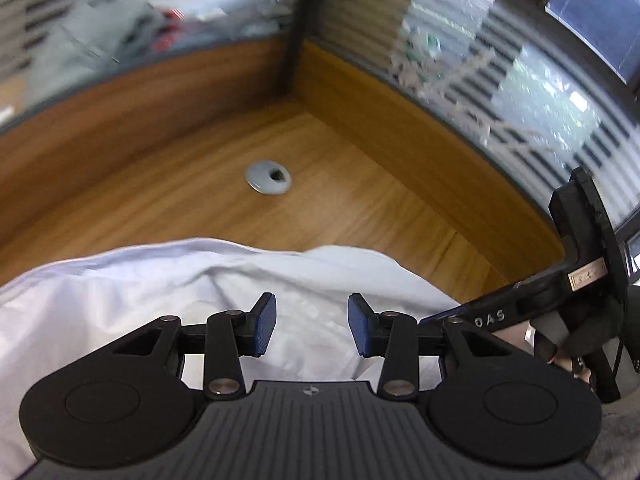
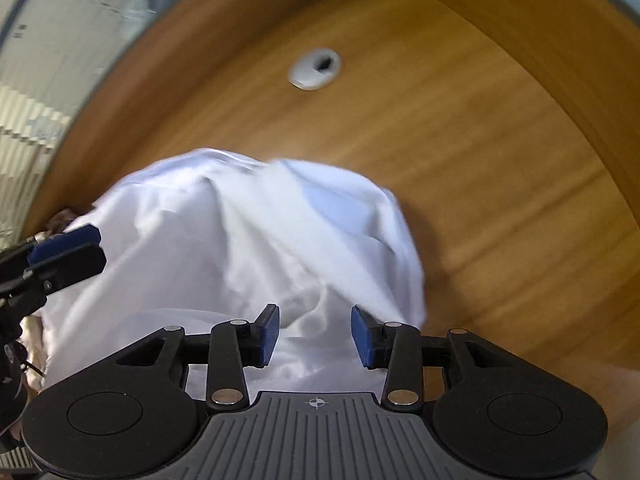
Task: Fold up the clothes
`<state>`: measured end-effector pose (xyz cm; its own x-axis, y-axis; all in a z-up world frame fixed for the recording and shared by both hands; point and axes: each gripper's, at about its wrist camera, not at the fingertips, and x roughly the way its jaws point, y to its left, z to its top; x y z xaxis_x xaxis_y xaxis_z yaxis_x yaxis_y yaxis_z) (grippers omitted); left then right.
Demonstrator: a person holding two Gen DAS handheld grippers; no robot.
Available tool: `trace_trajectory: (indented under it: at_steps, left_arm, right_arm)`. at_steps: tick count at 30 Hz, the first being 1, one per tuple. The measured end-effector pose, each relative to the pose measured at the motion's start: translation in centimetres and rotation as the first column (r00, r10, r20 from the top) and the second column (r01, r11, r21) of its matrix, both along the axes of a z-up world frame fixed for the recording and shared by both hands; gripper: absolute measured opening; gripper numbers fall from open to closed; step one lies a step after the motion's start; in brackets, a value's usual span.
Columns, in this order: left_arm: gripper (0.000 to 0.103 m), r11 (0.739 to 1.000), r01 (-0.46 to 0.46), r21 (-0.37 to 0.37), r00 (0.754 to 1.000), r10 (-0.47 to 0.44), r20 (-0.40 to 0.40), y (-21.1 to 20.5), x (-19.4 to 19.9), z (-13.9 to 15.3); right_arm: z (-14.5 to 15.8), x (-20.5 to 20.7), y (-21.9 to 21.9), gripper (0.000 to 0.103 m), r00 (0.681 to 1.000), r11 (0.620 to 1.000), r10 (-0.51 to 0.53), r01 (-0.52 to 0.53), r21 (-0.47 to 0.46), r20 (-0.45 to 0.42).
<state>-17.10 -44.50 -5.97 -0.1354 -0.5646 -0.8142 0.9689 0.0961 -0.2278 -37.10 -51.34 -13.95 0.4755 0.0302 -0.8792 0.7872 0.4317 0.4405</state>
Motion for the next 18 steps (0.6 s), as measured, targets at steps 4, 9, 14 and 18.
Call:
trace_trajectory:
  at_steps: [4,9,14,18]
  left_arm:
    - [0.045,0.994,0.038,0.104,0.999,-0.035,-0.035,-2.6,-0.8,-3.1]
    - [0.048,0.978,0.083,0.193,0.995,-0.072,-0.063,-4.4,-2.0,-6.5]
    - [0.048,0.957,0.125,0.260,0.992,-0.117,-0.044,-5.0,-3.4,-9.2]
    - [0.048,0.950,0.134,0.284,0.991,-0.130,-0.033,-4.9,-3.8,-10.3]
  right_arm:
    - [-1.3,0.0,0.0,0.044,1.000,1.000,-0.014,0.014,0.024,-0.025]
    - [-2.2,0.2,-0.3,0.044,0.999,0.997,-0.049,0.050,0.050,-0.024]
    - [-2.4,0.2,0.0,0.037,0.999,0.998,-0.046,0.047,0.041,-0.027]
    - [-2.4,-0.4,0.1,0.038,0.998,0.998,-0.051,0.052,0.040,-0.021]
